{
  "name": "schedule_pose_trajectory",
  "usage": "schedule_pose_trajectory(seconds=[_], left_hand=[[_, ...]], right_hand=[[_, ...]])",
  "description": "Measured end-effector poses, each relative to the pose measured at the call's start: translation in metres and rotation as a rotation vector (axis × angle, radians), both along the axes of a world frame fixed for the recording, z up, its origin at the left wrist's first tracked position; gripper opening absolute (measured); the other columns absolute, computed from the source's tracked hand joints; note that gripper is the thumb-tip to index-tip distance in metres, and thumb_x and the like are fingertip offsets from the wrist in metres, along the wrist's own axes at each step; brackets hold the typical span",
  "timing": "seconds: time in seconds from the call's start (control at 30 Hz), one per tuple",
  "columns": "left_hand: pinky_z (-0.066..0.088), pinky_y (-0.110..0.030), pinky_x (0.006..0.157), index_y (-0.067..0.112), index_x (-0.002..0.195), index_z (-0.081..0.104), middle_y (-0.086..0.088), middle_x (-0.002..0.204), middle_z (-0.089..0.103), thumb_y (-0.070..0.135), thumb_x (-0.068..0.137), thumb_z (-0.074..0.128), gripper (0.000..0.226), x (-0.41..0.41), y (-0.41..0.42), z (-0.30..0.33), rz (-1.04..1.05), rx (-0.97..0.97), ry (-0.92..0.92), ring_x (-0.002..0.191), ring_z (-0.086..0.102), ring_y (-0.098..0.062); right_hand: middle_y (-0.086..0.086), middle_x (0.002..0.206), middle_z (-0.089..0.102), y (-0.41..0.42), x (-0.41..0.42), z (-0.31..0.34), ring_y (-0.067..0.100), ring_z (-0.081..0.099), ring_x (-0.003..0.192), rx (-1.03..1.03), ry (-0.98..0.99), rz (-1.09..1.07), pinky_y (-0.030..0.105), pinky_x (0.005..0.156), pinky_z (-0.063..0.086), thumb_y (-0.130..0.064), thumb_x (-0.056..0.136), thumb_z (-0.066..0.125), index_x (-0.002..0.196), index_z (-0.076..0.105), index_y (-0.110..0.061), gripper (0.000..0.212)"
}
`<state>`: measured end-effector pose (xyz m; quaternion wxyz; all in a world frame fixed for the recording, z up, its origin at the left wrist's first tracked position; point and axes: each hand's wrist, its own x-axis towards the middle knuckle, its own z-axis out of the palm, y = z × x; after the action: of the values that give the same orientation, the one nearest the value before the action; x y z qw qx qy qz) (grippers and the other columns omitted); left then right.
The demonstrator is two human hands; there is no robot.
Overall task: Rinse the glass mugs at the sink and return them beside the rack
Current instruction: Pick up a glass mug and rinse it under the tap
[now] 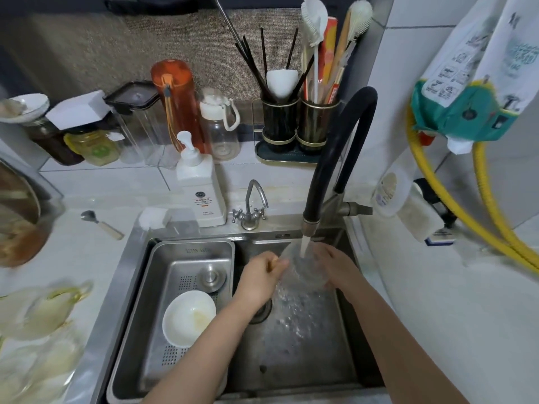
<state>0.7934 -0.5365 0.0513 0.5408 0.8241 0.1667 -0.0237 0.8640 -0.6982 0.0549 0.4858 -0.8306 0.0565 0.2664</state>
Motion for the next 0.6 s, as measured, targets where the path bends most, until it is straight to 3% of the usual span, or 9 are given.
schedule_pose_trajectory(seconds=[0.13,0.2,0.33,0.4,0.5,0.6], left_hand=[[0.037,-0.028,0.062,-0.004,0.075,0.054,0.001,0.061,0.049,0.031,0.087,0.065,0.038,0.012,-0.019,0.011,-0.010,0.019,-0.061,0.060,0.043,-0.014],[0.037,-0.026,0.060,-0.002,0.069,0.053,0.003,0.058,0.048,0.028,0.085,0.068,0.037,0.017,-0.025,0.011,0.034,-0.061,-0.057,0.057,0.042,-0.013],[0.035,-0.028,0.061,0.006,0.062,0.053,0.001,0.052,0.045,0.023,0.084,0.070,0.033,0.021,-0.034,0.010,0.115,-0.295,-0.088,0.054,0.040,-0.013],[0.038,-0.026,0.062,0.004,0.063,0.055,0.005,0.050,0.048,0.020,0.086,0.068,0.031,0.023,-0.037,0.011,0.127,-0.360,-0.085,0.052,0.043,-0.009],[0.042,-0.028,0.069,0.011,0.059,0.056,0.009,0.050,0.055,0.023,0.087,0.066,0.033,0.025,-0.042,0.014,0.111,-0.409,-0.048,0.061,0.049,-0.012],[0.046,-0.033,0.081,0.011,0.068,0.061,0.009,0.056,0.062,0.023,0.090,0.062,0.025,0.024,-0.043,0.018,0.095,-0.453,-0.018,0.068,0.055,-0.015]], right_hand=[[0.005,0.127,0.060,-0.010,0.014,0.000,0.024,0.056,0.118,-0.026,-0.096,0.046,0.044,0.106,0.042,-0.032,0.097,0.049,0.128,0.056,-0.021,0.034],[0.002,0.124,0.063,-0.020,0.023,0.004,0.020,0.059,0.115,0.034,-0.152,0.055,0.036,0.104,0.045,-0.024,0.093,0.058,0.125,0.060,-0.020,0.032],[-0.006,0.112,0.064,-0.035,0.039,0.012,0.005,0.060,0.098,0.046,-0.248,0.152,0.007,0.076,0.044,-0.020,0.087,0.067,0.121,0.064,-0.018,0.034],[-0.003,0.111,0.064,-0.043,0.048,0.011,0.008,0.058,0.100,0.012,-0.308,0.103,0.007,0.075,0.039,-0.017,0.088,0.066,0.121,0.064,-0.016,0.034],[0.003,0.124,0.060,-0.058,0.063,0.002,0.015,0.054,0.113,-0.074,-0.379,0.016,0.017,0.087,0.034,-0.016,0.089,0.064,0.124,0.061,-0.014,0.035],[0.007,0.132,0.055,-0.066,0.077,0.000,0.024,0.050,0.122,-0.176,-0.468,0.080,0.026,0.098,0.035,-0.013,0.088,0.064,0.126,0.057,-0.011,0.038]])
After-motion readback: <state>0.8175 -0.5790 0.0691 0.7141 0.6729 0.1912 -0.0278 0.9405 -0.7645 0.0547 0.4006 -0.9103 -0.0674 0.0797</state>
